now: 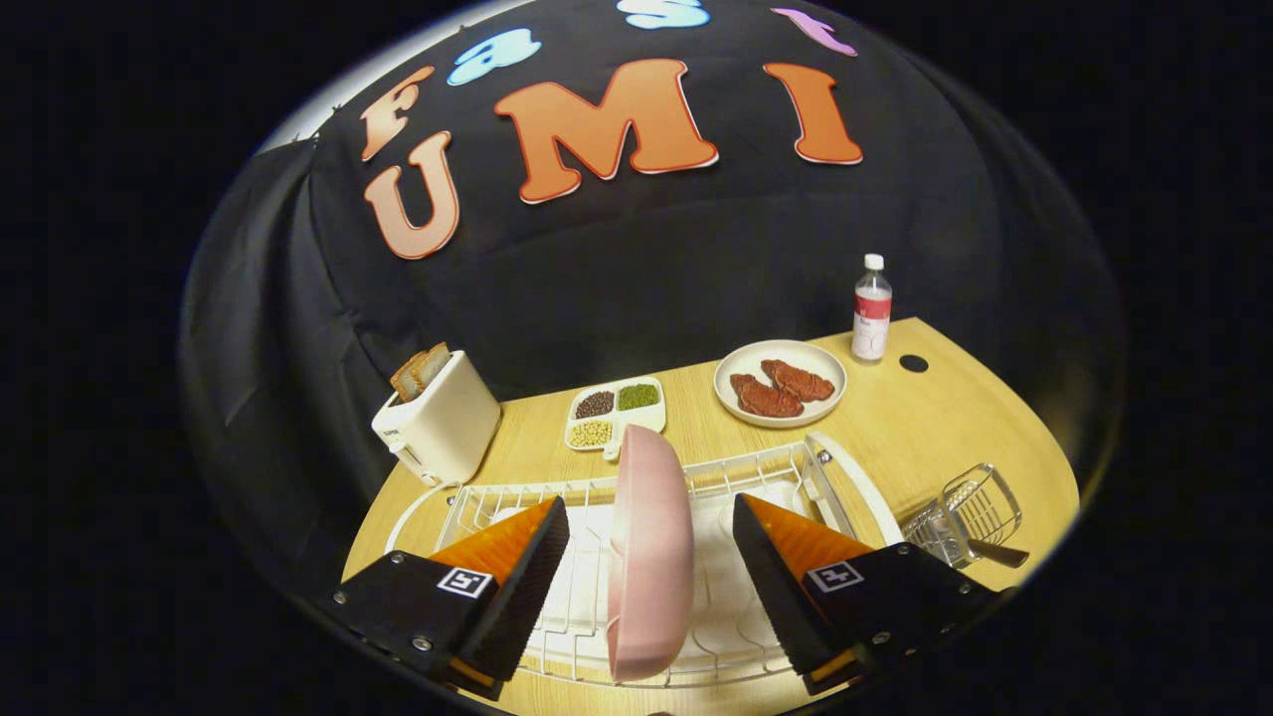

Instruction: Take the plate from the dish rack, then take the spoon from the basket and place it into the plate.

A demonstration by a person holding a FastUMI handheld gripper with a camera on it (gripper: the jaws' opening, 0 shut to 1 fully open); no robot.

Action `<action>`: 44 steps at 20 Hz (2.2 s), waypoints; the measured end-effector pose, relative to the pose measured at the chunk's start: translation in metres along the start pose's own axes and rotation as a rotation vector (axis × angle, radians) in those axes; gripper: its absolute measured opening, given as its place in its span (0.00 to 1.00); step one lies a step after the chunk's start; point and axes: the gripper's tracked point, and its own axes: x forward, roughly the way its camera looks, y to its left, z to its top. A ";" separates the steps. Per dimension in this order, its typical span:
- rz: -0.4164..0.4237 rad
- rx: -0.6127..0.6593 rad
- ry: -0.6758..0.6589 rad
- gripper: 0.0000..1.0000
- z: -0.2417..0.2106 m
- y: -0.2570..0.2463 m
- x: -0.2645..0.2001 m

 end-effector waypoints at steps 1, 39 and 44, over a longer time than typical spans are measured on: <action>-0.001 0.020 0.007 0.97 -0.002 0.000 0.001; -0.237 -0.073 0.089 0.27 0.021 -0.032 -0.017; -0.164 -0.040 -0.036 0.25 0.075 -0.016 -0.048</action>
